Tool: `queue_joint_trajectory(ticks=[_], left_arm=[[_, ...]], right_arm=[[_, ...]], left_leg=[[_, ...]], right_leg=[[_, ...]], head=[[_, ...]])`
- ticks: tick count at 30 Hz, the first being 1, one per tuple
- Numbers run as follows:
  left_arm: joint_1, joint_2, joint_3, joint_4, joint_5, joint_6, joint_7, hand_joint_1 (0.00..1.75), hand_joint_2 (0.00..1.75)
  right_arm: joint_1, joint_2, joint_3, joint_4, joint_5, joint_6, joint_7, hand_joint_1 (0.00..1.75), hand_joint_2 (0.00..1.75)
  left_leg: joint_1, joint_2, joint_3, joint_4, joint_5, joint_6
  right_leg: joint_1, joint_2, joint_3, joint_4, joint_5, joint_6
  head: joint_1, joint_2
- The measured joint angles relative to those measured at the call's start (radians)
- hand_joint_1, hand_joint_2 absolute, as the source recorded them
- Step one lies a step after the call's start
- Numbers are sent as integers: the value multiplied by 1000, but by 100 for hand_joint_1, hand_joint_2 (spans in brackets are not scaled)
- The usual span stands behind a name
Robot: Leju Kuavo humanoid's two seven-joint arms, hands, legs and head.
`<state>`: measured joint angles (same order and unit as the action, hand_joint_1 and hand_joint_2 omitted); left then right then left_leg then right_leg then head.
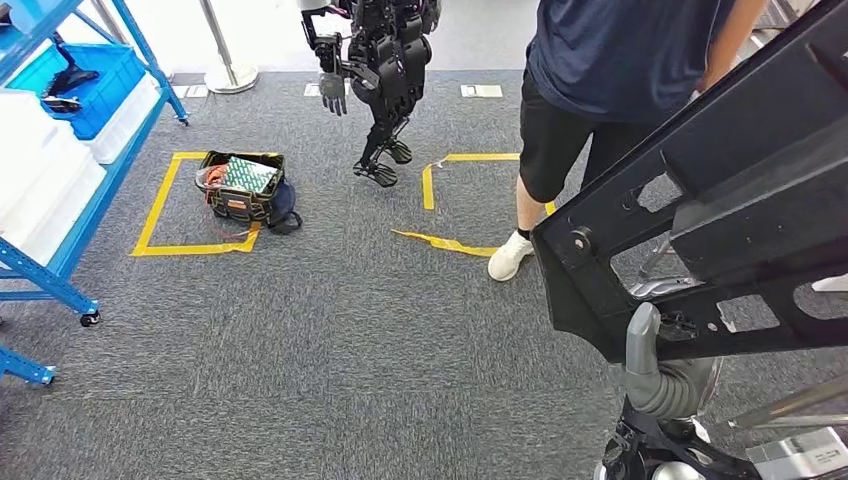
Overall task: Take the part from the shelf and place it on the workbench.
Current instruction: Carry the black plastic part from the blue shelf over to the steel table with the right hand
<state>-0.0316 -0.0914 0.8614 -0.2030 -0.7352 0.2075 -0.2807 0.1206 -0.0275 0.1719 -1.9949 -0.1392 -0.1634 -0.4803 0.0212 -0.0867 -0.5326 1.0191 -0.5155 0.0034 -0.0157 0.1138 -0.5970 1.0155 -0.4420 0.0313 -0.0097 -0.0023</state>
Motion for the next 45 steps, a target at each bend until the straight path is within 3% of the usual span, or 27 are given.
queue_joint_trajectory(ticks=[1,2,4,6,8,9,10,12,14,15,17,19,21,22,24,26,28,30,32,33,35,37,39,40,42,44,45], left_arm=[[-1,0,0,0,0,0,0,0,175],[-2,-1,0,0,0,0,0,0,175],[-3,0,0,0,-1,0,0,0,175],[-1,1,1,0,-1,0,0,0,175],[0,2,2,0,-1,0,0,0,175],[0,2,3,0,0,0,1,0,175],[-1,1,3,0,0,0,1,0,175],[-1,1,4,0,1,0,2,0,175],[-2,0,5,0,2,1,2,0,175],[-2,0,6,0,3,1,2,0,175],[-4,-1,7,0,3,2,2,0,175],[-6,-2,7,-1,4,2,2,0,175],[-5,-3,7,-1,4,2,1,0,175],[-3,-4,7,0,4,2,1,0,175],[0,-4,7,0,4,2,1,0,175],[1,-4,7,0,5,3,1,0,175],[1,-4,7,0,4,4,1,0,175],[1,-4,7,0,4,7,2,0,175],[0,-5,7,0,3,10,2,0,175],[-1,-5,7,0,3,11,2,0,175],[-2,-5,7,-1,3,12,1,0,175],[0,-4,8,-1,3,12,1,0,175],[0,-4,8,-1,3,12,1,0,175],[0,-4,8,-1,3,12,1,0,175],[0,-5,8,-1,3,11,1,0,175],[0,-5,8,0,2,6,1,0,175],[0,-4,8,0,2,2,0,0,175]], right_arm=[[0,0,0,0,0,0,0,175,175],[2,-1,0,0,0,0,-1,175,175],[2,-2,0,0,0,0,-1,175,175],[0,-2,1,1,0,0,-1,175,175],[2,-3,1,3,-2,1,-1,175,175],[3,-3,1,4,-2,2,-1,175,175],[3,-3,1,5,-3,3,-1,175,175],[2,-3,1,6,-5,6,-2,175,175],[-1,-3,2,7,-7,11,-3,175,175],[-2,-3,2,8,-8,12,-4,175,175],[-3,-5,1,9,-9,14,-5,175,175],[-4,-6,1,9,-11,15,-5,175,175],[-6,-6,1,10,-12,16,-5,175,175],[-7,-6,1,11,-12,17,-5,175,175],[-7,-6,1,14,-12,17,-5,175,175],[-7,-6,1,16,-12,17,-5,175,175],[-8,-6,1,17,-14,17,-6,175,175],[-9,-6,1,17,-15,18,-7,175,175],[-8,-6,1,17,-15,18,-8,175,175],[-7,-7,1,17,-15,18,-8,175,175],[-8,-9,1,17,-15,18,-8,175,175],[-9,-10,2,18,-15,18,-8,175,175],[-8,-11,2,21,-15,18,-8,175,175],[-8,-12,2,23,-15,18,-8,175,175],[-8,-12,2,25,-15,18,-8,175,175],[-11,-12,2,25,-15,18,-8,175,175],[-12,-12,2,25,-15,18,-8,175,175]], left_leg=[[-4,13,-1,-2,3,7],[-6,26,0,-7,8,17],[-7,54,2,-17,18,34],[-11,84,1,-21,21,42],[-14,115,-1,-21,20,43],[-14,129,-1,-21,19,43],[-15,142,-1,-21,18,42],[-16,163,3,-20,15,37],[-22,181,7,-18,9,27],[-24,189,10,-18,6,23],[-22,204,15,-19,3,14],[-16,174,5,11,-24,3],[-11,114,-45,121,-86,-3],[-10,96,-80,190,-116,-5],[-10,85,-125,266,-128,-6],[-8,77,-102,201,-68,-4],[-2,37,-44,70,-6,-1],[-1,8,-15,3,9,2],[-6,26,-12,-6,10,14],[-7,40,-9,-11,14,22],[-6,67,-3,-22,24,36],[-11,94,-3,-24,25,42],[-14,123,-4,-24,24,43],[-14,136,-4,-24,23,43],[-15,158,0,-23,20,38],[-21,177,6,-22,12,29],[-25,186,10,-21,9,24]], right_leg=[[-3,12,-7,-3,5,9],[-5,8,-13,-1,6,15],[-2,-40,-42,41,-13,16],[0,-92,-98,160,-67,9],[-1,-101,-147,270,-106,10],[-1,-103,-148,278,-105,16],[-1,-109,-127,244,-91,24],[0,-144,-46,104,-49,35],[7,-172,11,7,-24,30],[11,-174,17,-4,-23,23],[11,-152,17,-6,-18,11],[2,-131,20,-11,-14,-4],[-2,-111,22,-14,-12,-17],[-2,-100,21,-13,-11,-21],[0,-75,21,-12,-11,-23],[0,-49,23,-11,-11,-22],[2,-25,22,-6,-11,-19],[4,-3,14,-4,-9,-8],[2,20,3,-6,-2,8],[1,16,-4,-2,-3,13],[6,-31,-38,53,-31,13],[7,-86,-99,180,-88,6],[5,-101,-143,274,-118,10],[3,-105,-138,267,-110,17],[2,-136,-68,143,-66,33],[7,-188,3,21,-28,33],[11,-202,18,-3,-21,27]], head=[[1,0],[0,0],[5,0],[10,0],[11,0],[11,0],[11,0],[12,0],[10,0],[9,0],[8,0],[5,0],[0,0],[-1,0],[-1,0],[-2,0],[-1,0],[0,0],[0,0],[0,0],[7,0],[13,0],[14,0],[14,0],[14,0],[15,0],[15,0]])
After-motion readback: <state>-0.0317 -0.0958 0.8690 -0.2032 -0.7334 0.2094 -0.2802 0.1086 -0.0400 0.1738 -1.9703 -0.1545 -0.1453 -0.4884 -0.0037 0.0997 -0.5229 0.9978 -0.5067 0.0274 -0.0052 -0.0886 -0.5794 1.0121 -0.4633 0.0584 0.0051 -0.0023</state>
